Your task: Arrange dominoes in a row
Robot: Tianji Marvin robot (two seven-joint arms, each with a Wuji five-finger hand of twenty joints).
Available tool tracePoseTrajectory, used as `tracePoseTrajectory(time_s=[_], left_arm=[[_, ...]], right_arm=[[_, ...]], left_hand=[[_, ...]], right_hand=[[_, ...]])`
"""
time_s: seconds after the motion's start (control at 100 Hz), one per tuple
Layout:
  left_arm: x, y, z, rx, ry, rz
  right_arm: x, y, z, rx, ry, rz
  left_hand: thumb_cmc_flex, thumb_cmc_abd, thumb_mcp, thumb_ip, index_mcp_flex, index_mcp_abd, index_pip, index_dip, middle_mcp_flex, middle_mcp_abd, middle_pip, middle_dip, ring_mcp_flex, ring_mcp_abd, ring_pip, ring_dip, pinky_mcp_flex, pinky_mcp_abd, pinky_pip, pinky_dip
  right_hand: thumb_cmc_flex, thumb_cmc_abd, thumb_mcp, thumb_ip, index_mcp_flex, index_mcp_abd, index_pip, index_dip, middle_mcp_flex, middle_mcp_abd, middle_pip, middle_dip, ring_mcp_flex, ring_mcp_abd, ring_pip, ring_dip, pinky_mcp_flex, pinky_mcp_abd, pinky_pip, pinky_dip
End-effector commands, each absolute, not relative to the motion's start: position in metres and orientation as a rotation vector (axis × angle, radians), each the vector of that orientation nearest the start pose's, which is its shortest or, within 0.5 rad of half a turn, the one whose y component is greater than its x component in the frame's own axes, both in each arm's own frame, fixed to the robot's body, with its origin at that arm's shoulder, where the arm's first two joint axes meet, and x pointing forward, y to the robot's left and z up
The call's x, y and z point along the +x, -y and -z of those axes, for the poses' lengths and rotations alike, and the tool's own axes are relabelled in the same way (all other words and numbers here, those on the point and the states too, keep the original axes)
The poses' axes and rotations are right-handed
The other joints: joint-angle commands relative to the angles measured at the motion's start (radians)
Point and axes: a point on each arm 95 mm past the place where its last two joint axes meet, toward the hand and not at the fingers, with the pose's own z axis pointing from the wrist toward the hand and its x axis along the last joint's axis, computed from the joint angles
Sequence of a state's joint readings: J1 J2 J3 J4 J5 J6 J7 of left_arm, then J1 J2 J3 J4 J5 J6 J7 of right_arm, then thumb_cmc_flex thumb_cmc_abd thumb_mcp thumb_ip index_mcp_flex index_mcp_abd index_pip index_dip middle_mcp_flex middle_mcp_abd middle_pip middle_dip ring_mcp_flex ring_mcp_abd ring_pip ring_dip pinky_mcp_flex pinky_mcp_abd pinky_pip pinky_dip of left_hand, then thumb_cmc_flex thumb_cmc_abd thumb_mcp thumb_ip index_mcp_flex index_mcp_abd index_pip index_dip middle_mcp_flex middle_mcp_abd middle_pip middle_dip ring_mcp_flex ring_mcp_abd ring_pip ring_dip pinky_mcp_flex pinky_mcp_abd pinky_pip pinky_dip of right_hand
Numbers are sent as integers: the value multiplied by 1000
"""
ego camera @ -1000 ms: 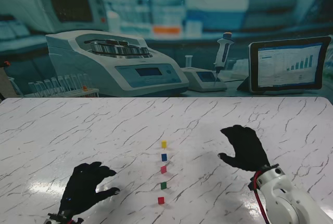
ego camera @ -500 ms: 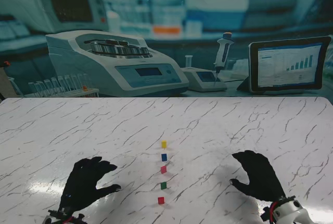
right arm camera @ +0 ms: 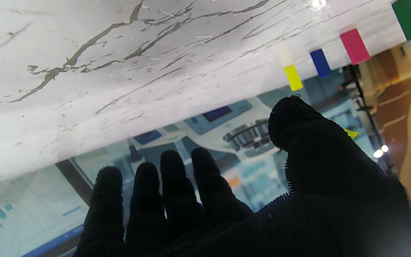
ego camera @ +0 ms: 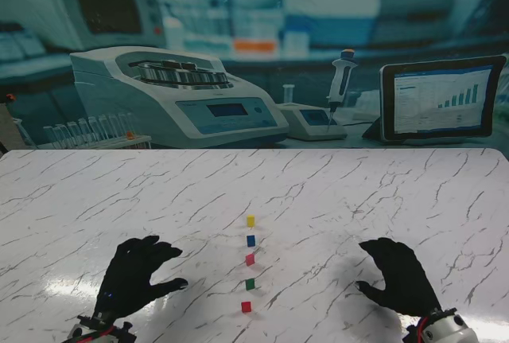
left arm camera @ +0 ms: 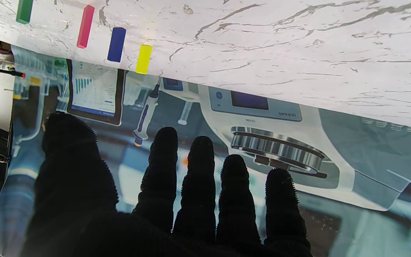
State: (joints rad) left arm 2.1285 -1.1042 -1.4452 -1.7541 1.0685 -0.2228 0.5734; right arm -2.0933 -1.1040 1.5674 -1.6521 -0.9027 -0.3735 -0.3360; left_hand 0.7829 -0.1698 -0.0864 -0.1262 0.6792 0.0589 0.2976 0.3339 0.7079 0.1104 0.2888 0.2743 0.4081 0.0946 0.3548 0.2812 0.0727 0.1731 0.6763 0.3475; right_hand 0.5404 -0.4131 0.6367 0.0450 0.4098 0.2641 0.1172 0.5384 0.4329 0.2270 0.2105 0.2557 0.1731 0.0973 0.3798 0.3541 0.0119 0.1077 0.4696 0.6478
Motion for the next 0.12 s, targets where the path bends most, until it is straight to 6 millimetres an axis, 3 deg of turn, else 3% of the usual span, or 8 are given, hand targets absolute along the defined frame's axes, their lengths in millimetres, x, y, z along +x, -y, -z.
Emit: tracePoseTrajectory(time_s=[0.0,0.11], left_arm=[[237,-41,364,-1137,-1242,1733],[238,-39,365,-1138,-1246,1737]], right_arm=[[248,93,388,1385,-1310,-1666],[245,95,390,1390,-1306,-1664]], left_hand=[[-9,-19,12,6,-12,13,-15,10,-28,3,-11,-7,-26,-14,-20,-13,-4,-38,-32,-13],[-9,-19,11,6,-13,13,-15,11,-27,3,-11,-7,-27,-14,-21,-14,-4,-37,-32,-13]], right_hand=[[-10,29,-12,-18,-22,26,-19,-18,-35,18,-15,-1,-52,9,-8,-6,-1,190,-24,17],[-10,29,-13,-17,-19,25,-17,-18,-36,19,-17,-1,-53,9,-8,-5,-2,190,-28,23]])
